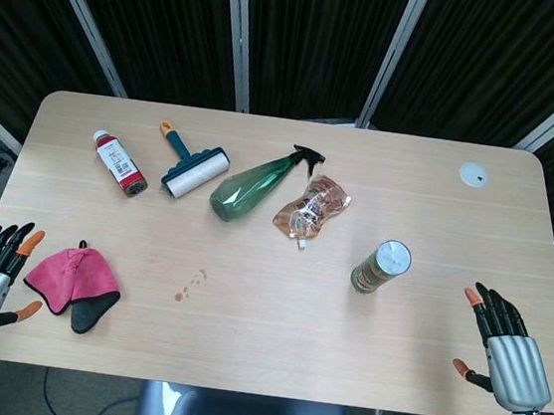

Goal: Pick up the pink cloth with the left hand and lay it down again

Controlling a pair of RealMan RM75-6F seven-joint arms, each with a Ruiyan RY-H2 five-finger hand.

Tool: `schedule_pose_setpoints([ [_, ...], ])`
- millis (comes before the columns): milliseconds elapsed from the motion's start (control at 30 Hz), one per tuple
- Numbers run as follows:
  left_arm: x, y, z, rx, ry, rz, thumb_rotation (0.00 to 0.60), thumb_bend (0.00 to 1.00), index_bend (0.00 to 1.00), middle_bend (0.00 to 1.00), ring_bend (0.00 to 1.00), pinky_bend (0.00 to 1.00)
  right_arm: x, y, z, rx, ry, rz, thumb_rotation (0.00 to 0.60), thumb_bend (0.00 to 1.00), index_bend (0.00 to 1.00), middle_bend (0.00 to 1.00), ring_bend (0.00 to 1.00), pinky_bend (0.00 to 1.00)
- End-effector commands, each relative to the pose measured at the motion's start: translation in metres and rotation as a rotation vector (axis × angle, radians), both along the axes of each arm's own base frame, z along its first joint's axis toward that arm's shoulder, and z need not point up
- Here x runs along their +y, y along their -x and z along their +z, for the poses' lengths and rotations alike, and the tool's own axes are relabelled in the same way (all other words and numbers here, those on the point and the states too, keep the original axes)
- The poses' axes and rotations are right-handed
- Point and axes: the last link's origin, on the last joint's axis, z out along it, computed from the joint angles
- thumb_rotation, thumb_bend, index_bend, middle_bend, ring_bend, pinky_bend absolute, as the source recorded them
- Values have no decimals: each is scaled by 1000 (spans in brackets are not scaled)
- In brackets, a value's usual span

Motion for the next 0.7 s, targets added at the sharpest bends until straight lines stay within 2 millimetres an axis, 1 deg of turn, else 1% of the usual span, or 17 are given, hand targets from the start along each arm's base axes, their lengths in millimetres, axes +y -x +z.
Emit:
schedule_pose_setpoints([
  [33,0,0,0,-3,1,0,600,0,0,0,0,0,0,0,0,2,1,-1,600,40,0,0,0,116],
  [233,-1,-3,0,-7,1,-19,600,0,0,0,0,0,2,0,3,-2,10,-2,600,42,0,0,0,116],
  [700,-3,2,-1,21,24,18,600,0,0,0,0,0,2,-1,3,-3,13,-1,600,42,0,0,0,115],
])
